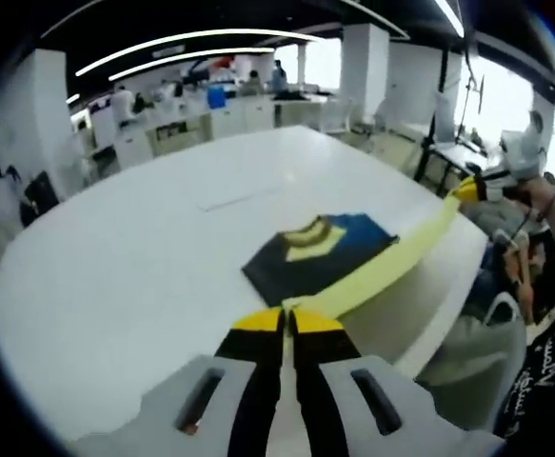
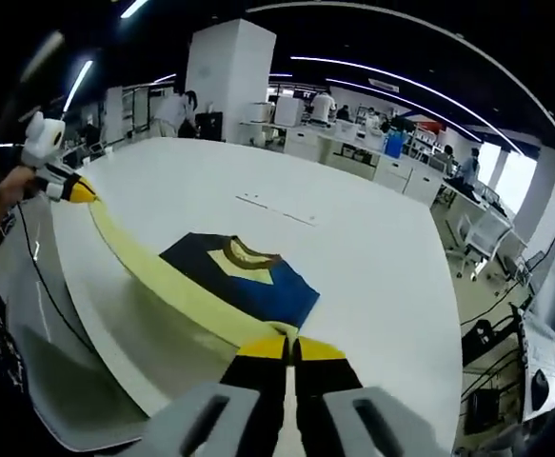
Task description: Fold the garment on the visible template until the final outline fits inside the template.
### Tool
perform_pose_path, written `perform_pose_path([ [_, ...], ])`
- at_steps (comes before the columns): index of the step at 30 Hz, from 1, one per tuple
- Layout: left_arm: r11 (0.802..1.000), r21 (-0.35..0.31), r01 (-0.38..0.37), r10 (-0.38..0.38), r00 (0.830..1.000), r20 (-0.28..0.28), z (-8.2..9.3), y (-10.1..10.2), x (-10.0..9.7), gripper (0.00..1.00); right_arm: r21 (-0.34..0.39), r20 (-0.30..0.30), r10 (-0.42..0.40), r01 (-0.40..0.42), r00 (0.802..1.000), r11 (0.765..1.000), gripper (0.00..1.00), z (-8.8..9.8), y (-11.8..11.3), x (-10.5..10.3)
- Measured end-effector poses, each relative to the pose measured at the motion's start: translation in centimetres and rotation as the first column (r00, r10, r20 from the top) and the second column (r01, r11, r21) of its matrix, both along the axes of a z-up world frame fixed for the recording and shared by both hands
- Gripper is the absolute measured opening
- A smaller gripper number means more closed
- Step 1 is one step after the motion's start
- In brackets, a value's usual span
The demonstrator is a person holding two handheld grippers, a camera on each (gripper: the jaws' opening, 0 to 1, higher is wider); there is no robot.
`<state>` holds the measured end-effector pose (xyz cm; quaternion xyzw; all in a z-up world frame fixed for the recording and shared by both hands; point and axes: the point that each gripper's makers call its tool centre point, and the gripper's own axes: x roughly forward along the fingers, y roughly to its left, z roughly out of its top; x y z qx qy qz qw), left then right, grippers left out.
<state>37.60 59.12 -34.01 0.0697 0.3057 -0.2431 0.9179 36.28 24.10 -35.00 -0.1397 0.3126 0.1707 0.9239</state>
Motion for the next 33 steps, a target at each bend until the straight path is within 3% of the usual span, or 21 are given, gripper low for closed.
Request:
perform_pose_path([
  [7, 1.000, 0.000, -0.030, 0.030, 0.998, 0.060, 0.4, 0.2, 2.4, 0.00, -0.016, 0.048, 0.002, -0.001, 0.999, 1.000, 0.00, 0.7, 0.0, 2.7],
  [17, 0.996, -0.021, -0.091, 0.093, 0.978, 0.185, 1.7, 0.0, 8.2, 0.00, -0.009, 0.113, -0.059, 0.060, 0.992, 0.998, 0.00, 0.7, -0.3, 7.5],
  [20, 0.993, -0.039, -0.111, 0.117, 0.976, 0.186, 1.4, 0.0, 9.3, 0.00, -0.004, 0.122, -0.072, 0.073, 0.990, 0.997, 0.00, 0.4, -0.4, 8.7],
  [22, 0.993, -0.039, -0.115, 0.120, 0.975, 0.185, 0.9, -0.1, 10.0, 0.00, -0.003, 0.123, -0.075, 0.076, 0.990, 0.997, 0.00, 0.3, -0.4, 9.2],
  [27, 0.990, -0.024, -0.138, 0.140, 0.978, 0.152, -2.3, 0.0, 12.1, 0.00, 0.013, 0.098, -0.088, 0.088, 0.991, 0.996, 0.00, -2.0, -0.5, 11.3],
  [33, 0.982, -0.062, -0.177, 0.184, 0.974, 0.129, -5.4, 0.1, 14.8, 0.00, 0.028, 0.074, -0.107, 0.105, 0.992, 0.994, 0.00, -4.5, -0.6, 13.9],
])
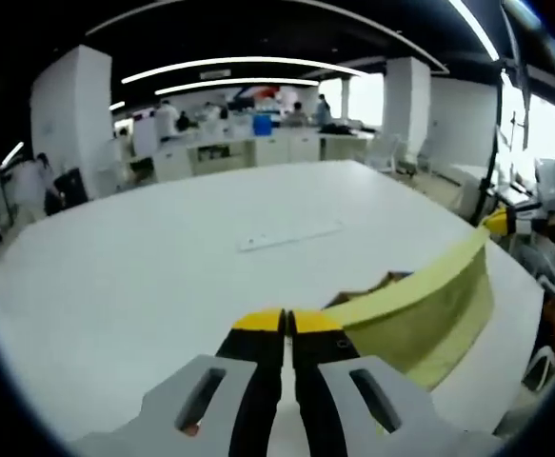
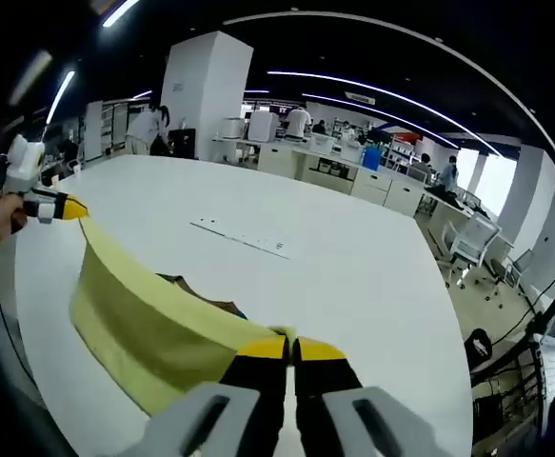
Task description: Fold the garment on the visible template until the final outline fits inside the template.
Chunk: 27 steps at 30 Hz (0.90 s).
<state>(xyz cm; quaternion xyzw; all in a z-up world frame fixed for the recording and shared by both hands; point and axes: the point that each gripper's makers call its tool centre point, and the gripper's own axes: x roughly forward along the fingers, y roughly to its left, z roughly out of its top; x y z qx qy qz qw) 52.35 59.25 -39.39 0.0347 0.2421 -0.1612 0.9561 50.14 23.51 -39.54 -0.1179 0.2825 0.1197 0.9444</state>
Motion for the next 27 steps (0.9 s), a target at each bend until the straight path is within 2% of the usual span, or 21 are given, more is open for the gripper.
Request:
perform_pose_path([
  [9, 0.999, 0.021, -0.050, 0.050, 0.999, -0.015, -4.2, -0.3, 3.0, 0.00, 0.037, -0.063, -0.053, 0.055, 0.997, 0.998, 0.00, -5.0, -0.2, 2.5],
  [10, 0.998, 0.024, -0.058, 0.059, 0.998, -0.016, -5.2, -0.3, 3.6, 0.00, 0.036, -0.067, -0.055, 0.058, 0.996, 0.998, 0.00, -5.5, -0.2, 2.7],
  [15, 0.996, 0.030, -0.083, 0.084, 0.995, -0.050, -7.8, -0.3, 4.1, 0.00, 0.035, -0.114, -0.070, 0.075, 0.991, 0.997, 0.00, -8.5, -0.2, 3.5],
  [19, 0.994, 0.027, -0.101, 0.103, 0.992, -0.070, -9.3, -0.1, 4.5, 0.00, 0.039, -0.123, -0.077, 0.082, 0.989, 0.996, 0.00, -9.6, -0.1, 4.2],
  [27, 0.993, 0.034, -0.111, 0.114, 0.989, -0.094, -10.8, -0.1, 5.2, 0.00, 0.057, -0.154, -0.098, 0.108, 0.983, 0.992, 0.00, -11.5, -0.3, 5.1],
])
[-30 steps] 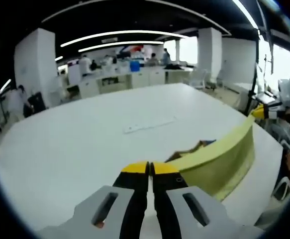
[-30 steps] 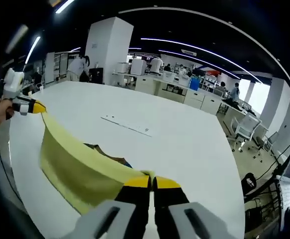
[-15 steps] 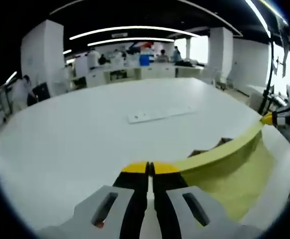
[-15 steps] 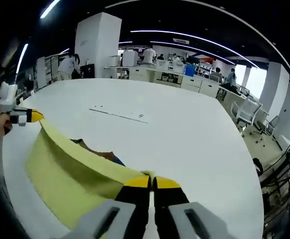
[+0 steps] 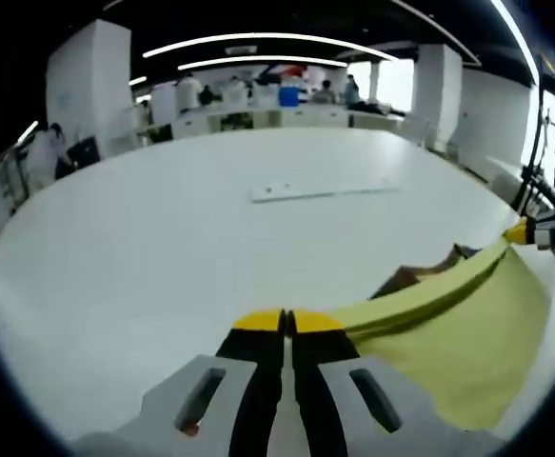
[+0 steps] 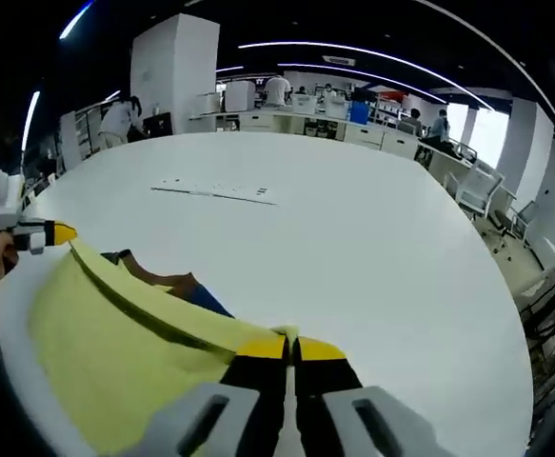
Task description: Fold the garment on the visible template until the final outline fits inside the template.
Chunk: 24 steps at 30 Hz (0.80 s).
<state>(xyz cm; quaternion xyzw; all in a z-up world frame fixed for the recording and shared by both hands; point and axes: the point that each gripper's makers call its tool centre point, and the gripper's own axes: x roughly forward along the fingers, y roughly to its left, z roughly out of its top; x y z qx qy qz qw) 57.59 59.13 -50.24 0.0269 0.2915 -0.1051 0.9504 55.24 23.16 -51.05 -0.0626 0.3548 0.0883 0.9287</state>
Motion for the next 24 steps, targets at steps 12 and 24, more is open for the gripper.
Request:
perform_pose_path([
  [12, 1.000, 0.008, -0.015, 0.015, 1.000, -0.023, -1.8, 0.2, 0.3, 0.00, 0.034, -0.033, -0.026, 0.027, 0.999, 0.999, 0.00, -2.0, 0.1, 0.7],
  [24, 0.996, 0.018, 0.087, -0.088, 0.996, 0.031, -0.8, -0.1, 0.5, 0.02, 0.094, -0.002, -0.030, 0.030, 1.000, 0.995, 0.08, -1.1, 0.1, 0.8],
])
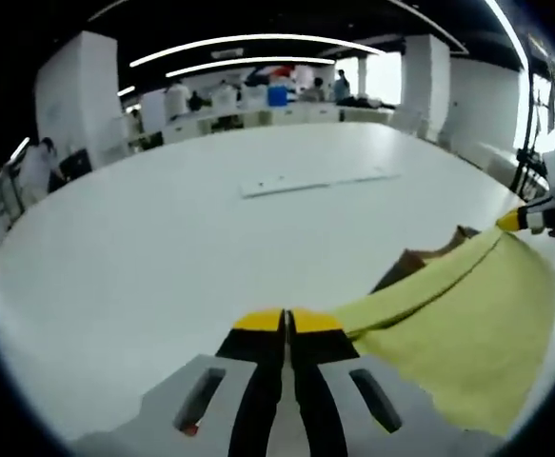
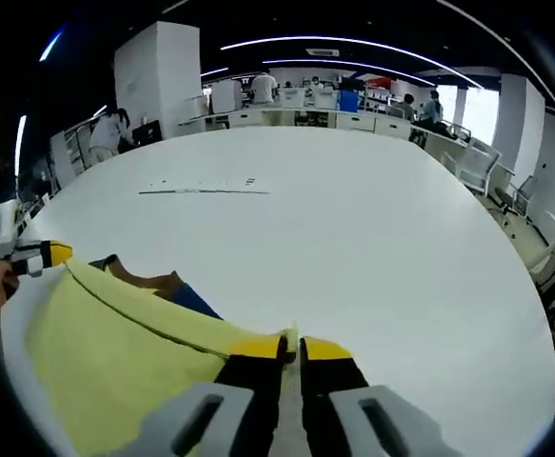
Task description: Fold the garment on the visible template until the final outline fits inside the template.
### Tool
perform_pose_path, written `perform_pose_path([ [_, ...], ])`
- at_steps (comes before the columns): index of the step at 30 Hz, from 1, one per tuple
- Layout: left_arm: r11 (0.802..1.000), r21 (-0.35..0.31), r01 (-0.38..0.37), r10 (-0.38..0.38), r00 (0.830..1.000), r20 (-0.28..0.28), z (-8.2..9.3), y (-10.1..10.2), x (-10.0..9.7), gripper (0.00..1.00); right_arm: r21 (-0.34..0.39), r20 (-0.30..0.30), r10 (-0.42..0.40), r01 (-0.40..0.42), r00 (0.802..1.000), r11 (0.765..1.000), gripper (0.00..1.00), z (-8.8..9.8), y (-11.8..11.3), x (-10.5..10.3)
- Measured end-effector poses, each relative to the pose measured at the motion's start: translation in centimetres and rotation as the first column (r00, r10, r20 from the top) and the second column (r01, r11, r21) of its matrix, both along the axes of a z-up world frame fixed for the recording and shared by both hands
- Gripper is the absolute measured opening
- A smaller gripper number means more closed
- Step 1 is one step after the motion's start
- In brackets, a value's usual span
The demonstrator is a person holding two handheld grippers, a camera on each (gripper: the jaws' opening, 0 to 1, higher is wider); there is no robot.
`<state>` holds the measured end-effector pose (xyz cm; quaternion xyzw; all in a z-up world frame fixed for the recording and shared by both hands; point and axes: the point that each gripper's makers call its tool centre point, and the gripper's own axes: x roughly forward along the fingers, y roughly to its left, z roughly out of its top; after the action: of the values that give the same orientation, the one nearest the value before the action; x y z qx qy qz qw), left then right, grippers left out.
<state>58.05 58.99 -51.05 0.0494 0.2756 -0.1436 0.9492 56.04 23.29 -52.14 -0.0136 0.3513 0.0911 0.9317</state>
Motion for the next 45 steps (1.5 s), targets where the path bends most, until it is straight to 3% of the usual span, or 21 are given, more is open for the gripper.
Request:
perform_pose_path([
  [2, 0.998, 0.019, 0.055, -0.055, 0.998, 0.031, 0.7, -0.2, -0.2, 0.11, 0.007, 0.008, 0.022, -0.022, 1.000, 1.000, 0.15, 0.4, 0.2, -0.2],
  [7, 0.983, 0.031, 0.178, -0.179, 0.984, 0.019, 1.0, -0.5, -1.0, 0.28, -0.027, 0.010, 0.118, -0.118, 0.993, 0.993, 0.23, 1.0, 0.5, -0.8],
  [11, 0.965, 0.060, 0.254, -0.255, 0.967, 0.006, 0.7, -0.7, -1.6, 0.34, -0.083, 0.004, 0.195, -0.194, 0.981, 0.977, 0.29, 1.1, 0.6, -1.4],
  [16, 0.948, 0.104, 0.302, -0.301, 0.953, -0.028, -0.7, -1.2, -1.9, 0.40, -0.109, -0.017, 0.223, -0.224, 0.975, 0.969, 0.31, 0.4, 0.7, -1.6],
  [19, 0.948, 0.136, 0.288, -0.285, 0.958, -0.043, -1.7, -1.2, -1.3, 0.39, -0.122, -0.024, 0.203, -0.205, 0.979, 0.971, 0.32, -0.6, 0.6, -1.0],
  [24, 0.967, 0.116, 0.226, -0.227, 0.974, 0.000, -1.2, -1.2, 0.4, 0.39, -0.058, 0.028, 0.129, -0.127, 0.991, 0.990, 0.32, -0.4, 0.9, 0.6],
  [29, 0.988, 0.044, 0.145, -0.146, 0.989, 0.032, -0.8, -1.2, 1.9, 0.42, -0.009, 0.063, 0.049, -0.048, 0.997, 0.999, 0.33, -0.3, 0.3, 2.1],
  [32, 0.996, 0.011, 0.091, -0.091, 0.996, 0.020, -0.8, -0.7, 2.3, 0.46, -0.006, 0.072, 0.014, -0.013, 0.997, 1.000, 0.33, -0.2, -0.2, 2.4],
  [40, 0.998, -0.020, 0.062, -0.062, 0.998, 0.011, -0.2, -0.2, 1.4, 0.51, 0.004, 0.051, 0.016, -0.016, 0.999, 1.000, 0.40, 0.3, 0.0, 1.6],
  [45, 0.997, -0.057, 0.053, -0.053, 0.999, 0.009, 1.2, 0.0, 0.3, 0.56, 0.035, 0.039, 0.038, -0.039, 0.999, 0.999, 0.48, 1.2, 0.6, 0.4],
])
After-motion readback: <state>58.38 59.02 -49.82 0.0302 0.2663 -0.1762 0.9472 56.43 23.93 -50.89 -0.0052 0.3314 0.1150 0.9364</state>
